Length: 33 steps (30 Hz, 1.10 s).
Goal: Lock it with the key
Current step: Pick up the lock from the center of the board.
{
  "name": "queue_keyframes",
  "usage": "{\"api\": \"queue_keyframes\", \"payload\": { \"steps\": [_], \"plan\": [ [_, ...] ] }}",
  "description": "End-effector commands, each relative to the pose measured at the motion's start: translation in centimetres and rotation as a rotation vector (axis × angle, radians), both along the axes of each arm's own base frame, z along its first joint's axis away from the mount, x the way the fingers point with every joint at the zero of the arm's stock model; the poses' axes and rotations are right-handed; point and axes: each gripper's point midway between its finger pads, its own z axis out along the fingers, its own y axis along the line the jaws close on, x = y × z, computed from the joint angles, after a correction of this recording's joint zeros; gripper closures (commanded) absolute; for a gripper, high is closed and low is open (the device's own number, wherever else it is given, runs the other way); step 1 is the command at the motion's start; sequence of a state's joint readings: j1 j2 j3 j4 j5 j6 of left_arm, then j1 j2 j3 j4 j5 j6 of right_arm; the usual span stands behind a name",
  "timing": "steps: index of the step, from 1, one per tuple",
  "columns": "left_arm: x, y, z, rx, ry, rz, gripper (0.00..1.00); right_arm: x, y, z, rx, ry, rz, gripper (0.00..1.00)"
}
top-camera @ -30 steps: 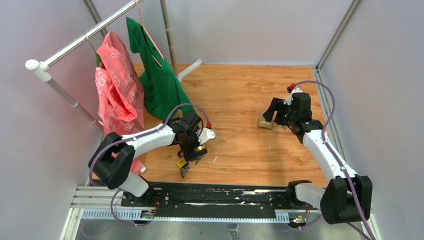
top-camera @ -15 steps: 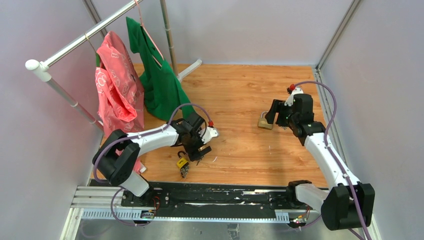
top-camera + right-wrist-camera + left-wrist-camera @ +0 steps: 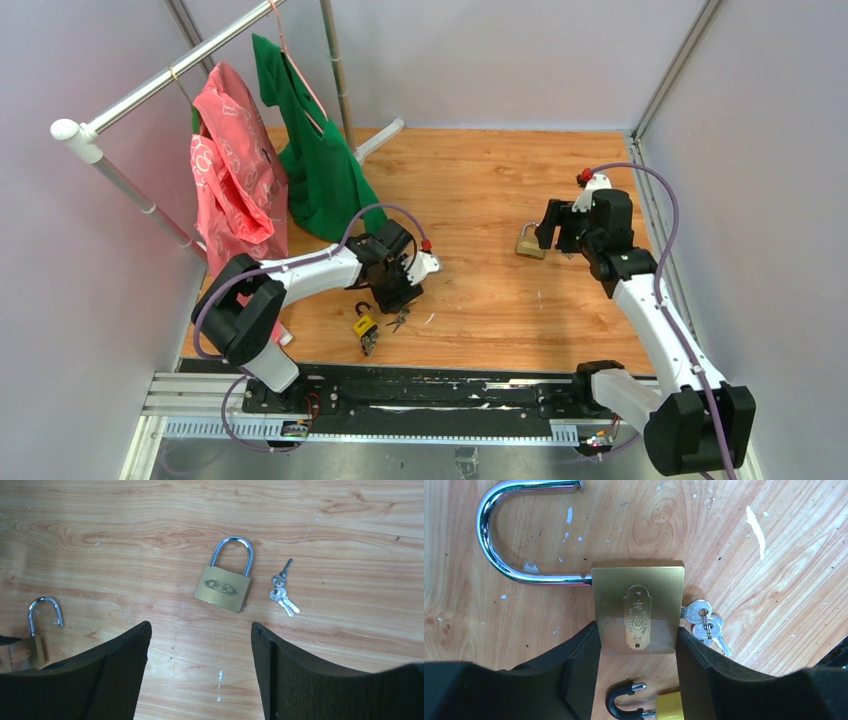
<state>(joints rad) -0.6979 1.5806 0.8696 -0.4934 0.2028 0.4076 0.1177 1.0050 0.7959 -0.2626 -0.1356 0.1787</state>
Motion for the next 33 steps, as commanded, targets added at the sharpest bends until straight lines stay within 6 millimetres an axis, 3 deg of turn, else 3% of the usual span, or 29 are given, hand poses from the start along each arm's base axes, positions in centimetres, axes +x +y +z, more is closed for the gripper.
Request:
{"api": "queue_keyframes", "payload": {
  "steps": [1,6,8,11,15,19,25,33],
  "plan": [
    [0.3,0.1,0.6,0.009,-0.018,0.06,1.0,-0.3,3.3,1.9,0.031,-0.058,0.161,0.25],
    [3.5,-1.7,4.9,-0.091,-0.167,0.126,1.0,-2.7,11.9,0.5,0.127,-0.023,0.441,0.25],
    [4.0,-2.2,5.8,-0.136,-0.193,0.148,1.0,-3.4,15.9,0.0,0.283,0.014,0.528,0.25],
    [4.4,-2.9,6.1,-0.182,-0.214,0.169,1.0,-3.3,19.5,-1.1,0.484,0.091,0.565,0.25],
    [4.3,-3.4,5.8,-0.223,-0.206,0.184,1.0,-3.0,22.8,-3.9,0.54,0.17,0.564,0.25],
    [4.7,-3.5,6.3,-0.242,-0.235,0.192,1.0,-3.5,25.9,-5.0,0.617,0.242,0.634,0.25],
    [4.6,-3.7,6.6,-0.26,-0.232,0.191,1.0,-4.2,28.7,-7.8,0.673,0.368,0.697,0.3],
    [5.0,-4.0,7.0,-0.278,-0.256,0.197,1.0,-4.0,31.1,-8.6,0.789,0.466,0.752,0.42]
  ]
}}
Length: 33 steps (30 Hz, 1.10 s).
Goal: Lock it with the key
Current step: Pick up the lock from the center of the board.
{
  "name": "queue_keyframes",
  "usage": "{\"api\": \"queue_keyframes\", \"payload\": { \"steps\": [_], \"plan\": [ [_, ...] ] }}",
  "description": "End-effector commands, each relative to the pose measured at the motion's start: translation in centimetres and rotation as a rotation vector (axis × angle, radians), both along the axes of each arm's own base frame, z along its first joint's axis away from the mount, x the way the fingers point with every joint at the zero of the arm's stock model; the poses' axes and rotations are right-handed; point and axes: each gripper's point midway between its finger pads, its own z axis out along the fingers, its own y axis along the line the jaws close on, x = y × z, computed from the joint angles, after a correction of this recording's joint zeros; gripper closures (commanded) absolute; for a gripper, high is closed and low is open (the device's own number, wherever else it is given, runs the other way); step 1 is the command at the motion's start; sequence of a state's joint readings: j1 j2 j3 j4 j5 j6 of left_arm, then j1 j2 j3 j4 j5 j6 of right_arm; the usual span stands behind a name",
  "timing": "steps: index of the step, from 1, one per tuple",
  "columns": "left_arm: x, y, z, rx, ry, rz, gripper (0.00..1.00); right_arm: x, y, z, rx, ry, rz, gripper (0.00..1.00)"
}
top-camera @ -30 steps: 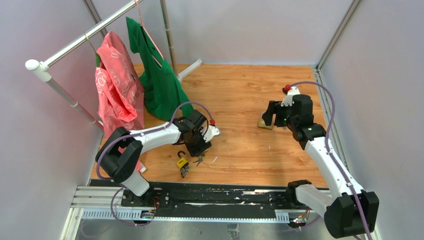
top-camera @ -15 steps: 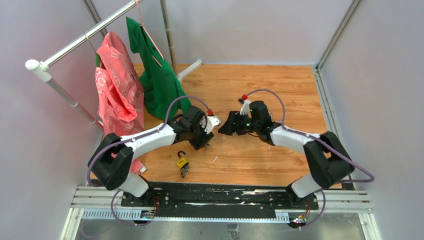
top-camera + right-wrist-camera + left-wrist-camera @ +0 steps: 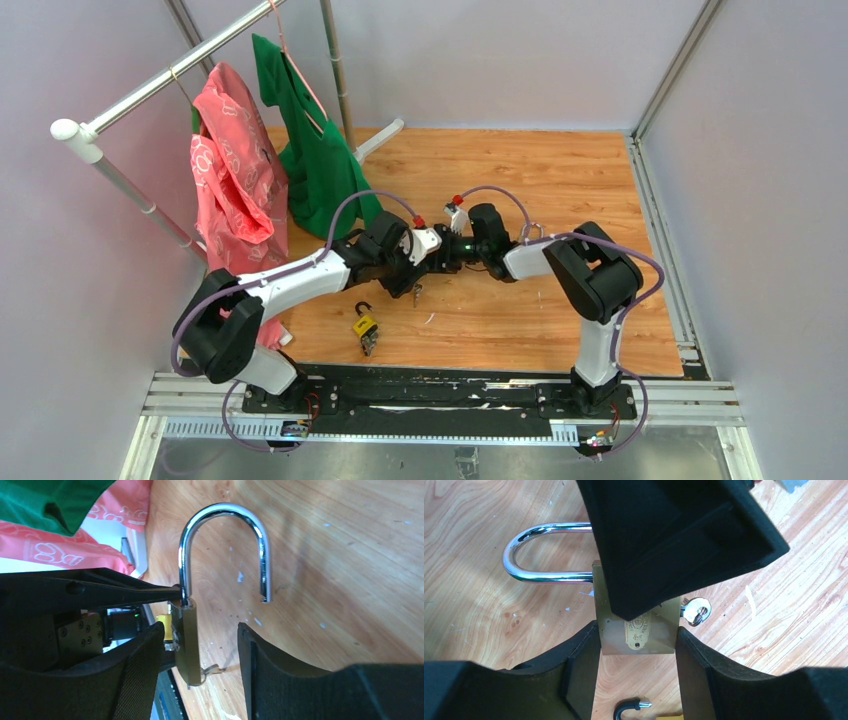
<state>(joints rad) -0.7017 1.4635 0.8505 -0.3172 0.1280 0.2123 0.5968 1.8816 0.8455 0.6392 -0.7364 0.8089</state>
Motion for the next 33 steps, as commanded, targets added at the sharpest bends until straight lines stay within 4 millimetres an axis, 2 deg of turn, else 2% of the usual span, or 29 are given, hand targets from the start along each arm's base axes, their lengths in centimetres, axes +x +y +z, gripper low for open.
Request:
{"api": "queue_keyframes", "payload": {
  "steps": [1,4,7,10,12,14,15,17,18,19,20,21,26,28,29,31,32,33],
  "plan": [
    [1.7,-1.5,2.7,-0.086,-0.106,0.002,1.0,-0.7,2.1,2.4,0.127,0.021,0.087,0.44],
    [2.2,-1.4,2.9,-0.082,-0.131,0.009,1.0,-1.3,2.5,3.1,0.165,0.036,0.133,0.53],
    [2.7,-1.5,3.2,-0.091,-0.154,0.021,1.0,-1.6,2.6,3.8,0.173,0.041,0.165,0.69],
    [3.3,-1.6,3.7,-0.096,-0.186,0.036,1.0,-1.9,2.5,4.1,0.157,0.049,0.192,0.71],
    [3.7,-1.6,4.1,-0.102,-0.201,0.035,1.0,-2.0,2.5,4.5,0.144,0.03,0.206,0.76],
    [3.7,-1.8,4.3,-0.112,-0.206,0.028,1.0,-2.1,2.3,4.6,0.125,0.028,0.212,0.95],
    [3.6,-2.1,4.5,-0.122,-0.203,0.014,1.0,-2.1,2.2,4.9,0.122,0.008,0.21,1.0],
    [2.8,-2.8,4.7,-0.156,-0.175,-0.04,0.99,-2.0,1.8,5.4,0.123,-0.028,0.208,1.0],
    [2.1,-3.3,5.0,-0.184,-0.158,-0.077,0.76,-1.9,1.5,5.7,0.12,-0.05,0.209,1.0],
    [1.5,-3.7,5.4,-0.219,-0.136,-0.108,0.37,-1.7,1.1,5.7,0.106,-0.077,0.206,1.0],
    [1.0,-3.8,5.7,-0.248,-0.121,-0.117,0.08,-1.5,0.6,5.8,0.088,-0.109,0.204,1.0],
    [0.8,-3.7,6.1,-0.27,-0.108,-0.116,0.01,-1.3,0.0,5.8,0.064,-0.14,0.201,1.0],
    [0.2,-1.3,7.2,-0.264,-0.064,-0.212,0.0,-2.0,-2.4,5.4,-0.049,-0.255,0.247,1.0],
    [-1.5,-0.6,8.2,-0.271,-0.021,-0.353,0.0,-2.3,-3.0,6.0,-0.076,-0.315,0.284,1.0],
    [-2.0,0.0,8.7,-0.25,-0.019,-0.418,0.0,-2.7,-3.3,6.4,-0.083,-0.336,0.302,1.0],
    [-3.7,0.8,9.9,-0.225,0.008,-0.536,0.08,-3.6,-3.7,8.4,-0.075,-0.469,0.367,1.0],
    [-4.8,1.4,10.4,-0.205,0.04,-0.566,0.13,-4.6,-4.1,9.9,-0.064,-0.539,0.406,1.0],
    [-4.7,1.5,11.3,-0.198,0.019,-0.578,0.18,-5.3,-4.3,11.3,-0.052,-0.63,0.436,1.0]
  ]
}}
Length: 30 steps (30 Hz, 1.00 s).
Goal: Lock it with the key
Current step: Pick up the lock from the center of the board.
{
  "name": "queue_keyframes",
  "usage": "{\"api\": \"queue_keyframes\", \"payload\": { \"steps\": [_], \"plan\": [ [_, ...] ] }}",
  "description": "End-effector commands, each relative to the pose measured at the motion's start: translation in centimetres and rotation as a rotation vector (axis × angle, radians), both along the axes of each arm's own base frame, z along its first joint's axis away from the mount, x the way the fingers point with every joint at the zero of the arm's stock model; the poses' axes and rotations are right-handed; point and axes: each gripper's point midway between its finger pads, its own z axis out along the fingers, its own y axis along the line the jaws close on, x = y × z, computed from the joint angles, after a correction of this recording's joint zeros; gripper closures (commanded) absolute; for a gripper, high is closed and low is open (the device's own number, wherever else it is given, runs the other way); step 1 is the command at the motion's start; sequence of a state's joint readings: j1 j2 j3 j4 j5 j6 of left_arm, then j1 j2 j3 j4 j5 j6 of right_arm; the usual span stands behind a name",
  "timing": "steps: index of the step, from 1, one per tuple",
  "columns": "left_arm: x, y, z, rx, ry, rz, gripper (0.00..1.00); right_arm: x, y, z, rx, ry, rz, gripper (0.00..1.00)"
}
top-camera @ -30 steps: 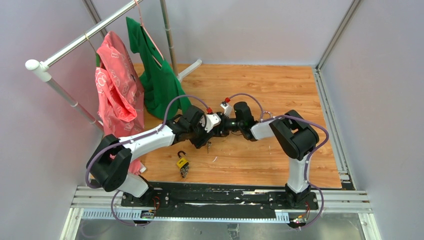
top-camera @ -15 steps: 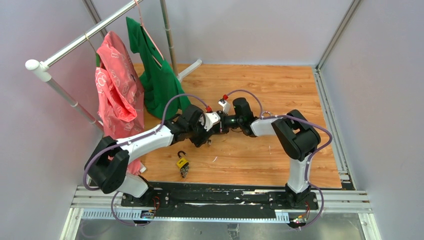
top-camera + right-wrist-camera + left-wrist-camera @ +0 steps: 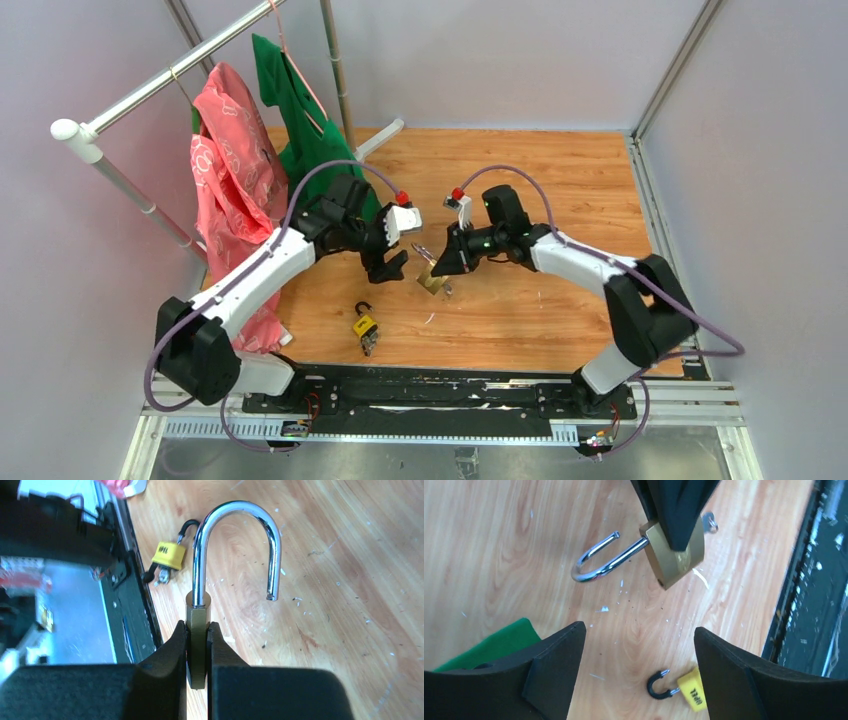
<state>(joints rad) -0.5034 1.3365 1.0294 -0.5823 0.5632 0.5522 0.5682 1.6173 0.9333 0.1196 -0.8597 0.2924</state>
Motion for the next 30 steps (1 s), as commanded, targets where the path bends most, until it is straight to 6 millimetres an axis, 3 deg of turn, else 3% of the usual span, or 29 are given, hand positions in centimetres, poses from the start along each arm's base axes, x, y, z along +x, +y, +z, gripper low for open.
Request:
{"api": "queue_keyframes", "payload": {
  "steps": [1,5,10,12,19,21,24,30],
  "plan": [
    [-4.8,1.1,3.2,0.025,0.029,-0.254,0.23,-2.9,-1.4,7.0,0.074,-0.374,0.22,1.0],
    [-5.4,1.4,7.1,-0.021,-0.126,-0.279,0.33,-4.7,-2.4,10.7,0.099,-0.558,0.277,1.0],
    [-6.7,0.7,12.4,-0.099,-0.268,-0.308,0.15,-6.7,-3.1,13.5,0.041,-0.671,0.359,1.0],
    [-6.7,0.2,13.7,-0.09,-0.316,-0.316,0.13,-7.7,-2.9,14.9,0.03,-0.71,0.397,1.0],
    [-7.8,-1.1,15.2,-0.06,-0.346,-0.307,0.15,-9.2,-2.4,17.5,0.036,-0.803,0.432,1.0],
    [-7.6,-1.3,15.4,-0.067,-0.332,-0.291,0.25,-9.6,-2.2,18.0,0.045,-0.825,0.442,1.0],
    [-7.3,-1.5,15.5,-0.07,-0.335,-0.278,0.53,-10.0,-2.1,18.5,0.063,-0.843,0.444,1.0],
    [-8.0,-2.8,15.0,-0.104,-0.288,-0.296,0.5,-10.0,-1.8,18.9,0.076,-0.867,0.444,1.0]
  ]
}}
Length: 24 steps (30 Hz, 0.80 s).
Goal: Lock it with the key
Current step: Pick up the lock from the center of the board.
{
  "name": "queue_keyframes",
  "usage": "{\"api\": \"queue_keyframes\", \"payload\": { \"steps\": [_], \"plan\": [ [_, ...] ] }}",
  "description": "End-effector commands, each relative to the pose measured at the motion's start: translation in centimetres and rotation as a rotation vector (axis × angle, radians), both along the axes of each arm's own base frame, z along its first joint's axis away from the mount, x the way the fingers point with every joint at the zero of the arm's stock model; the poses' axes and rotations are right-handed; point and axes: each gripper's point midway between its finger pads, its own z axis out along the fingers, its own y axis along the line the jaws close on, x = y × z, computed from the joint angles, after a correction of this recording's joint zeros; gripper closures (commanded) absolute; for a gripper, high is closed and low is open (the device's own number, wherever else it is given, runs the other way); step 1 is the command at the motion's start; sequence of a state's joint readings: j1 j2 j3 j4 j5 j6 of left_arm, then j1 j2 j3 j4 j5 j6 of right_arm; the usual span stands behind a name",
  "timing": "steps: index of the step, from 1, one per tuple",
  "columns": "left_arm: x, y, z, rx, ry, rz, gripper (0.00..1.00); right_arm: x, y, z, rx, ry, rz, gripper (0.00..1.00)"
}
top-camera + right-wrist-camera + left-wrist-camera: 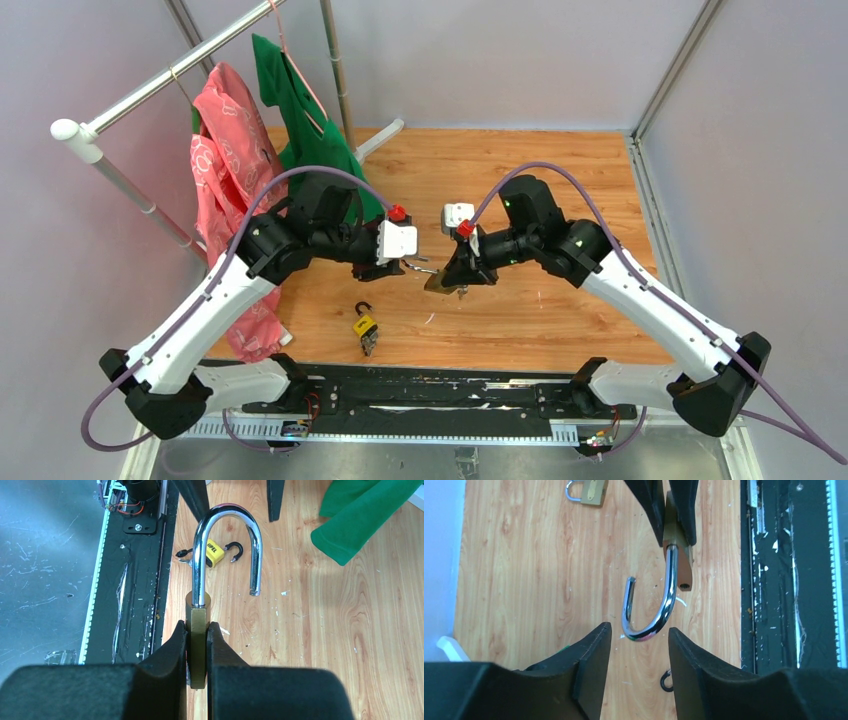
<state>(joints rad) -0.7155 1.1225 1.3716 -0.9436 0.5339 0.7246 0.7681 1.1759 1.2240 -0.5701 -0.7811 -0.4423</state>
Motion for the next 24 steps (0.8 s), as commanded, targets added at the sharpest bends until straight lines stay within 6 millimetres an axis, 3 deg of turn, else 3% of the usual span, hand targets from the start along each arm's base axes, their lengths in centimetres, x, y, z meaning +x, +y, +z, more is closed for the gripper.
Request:
{"api": "queue_keyframes", "payload": {
  "steps": [1,4,8,9,14,17,21,24],
  "plan": [
    [-0.5,-1.4,0.6,-0.047,0.024,-0.012,0.51,-0.4,0.8,4.0,0.104,-0.114,0.046,1.0],
    [-0.4,-1.8,0.7,-0.065,0.026,-0.005,0.65,-0.3,0.9,4.2,0.107,-0.126,0.048,1.0],
    [-0.5,-1.9,0.5,-0.073,0.041,-0.003,0.96,0.0,0.9,3.9,0.099,-0.134,0.039,1.0],
    [-0.6,-1.9,0.3,-0.069,0.049,0.001,1.0,0.1,0.9,3.9,0.098,-0.138,0.034,1.0],
    [-1.1,-1.7,-0.6,-0.063,0.089,0.011,1.0,0.4,0.8,4.1,0.107,-0.163,0.018,1.0],
    [-0.6,-1.9,0.4,-0.11,0.108,0.076,1.0,1.0,0.6,4.0,0.1,-0.178,-0.016,0.98],
    [1.1,-2.3,4.1,-0.262,0.053,0.176,1.0,2.0,0.5,2.6,0.106,-0.181,-0.063,0.27],
    [1.3,-2.3,5.9,-0.322,0.044,0.185,1.0,3.2,0.1,2.9,0.189,-0.173,-0.117,0.21]
  ]
}}
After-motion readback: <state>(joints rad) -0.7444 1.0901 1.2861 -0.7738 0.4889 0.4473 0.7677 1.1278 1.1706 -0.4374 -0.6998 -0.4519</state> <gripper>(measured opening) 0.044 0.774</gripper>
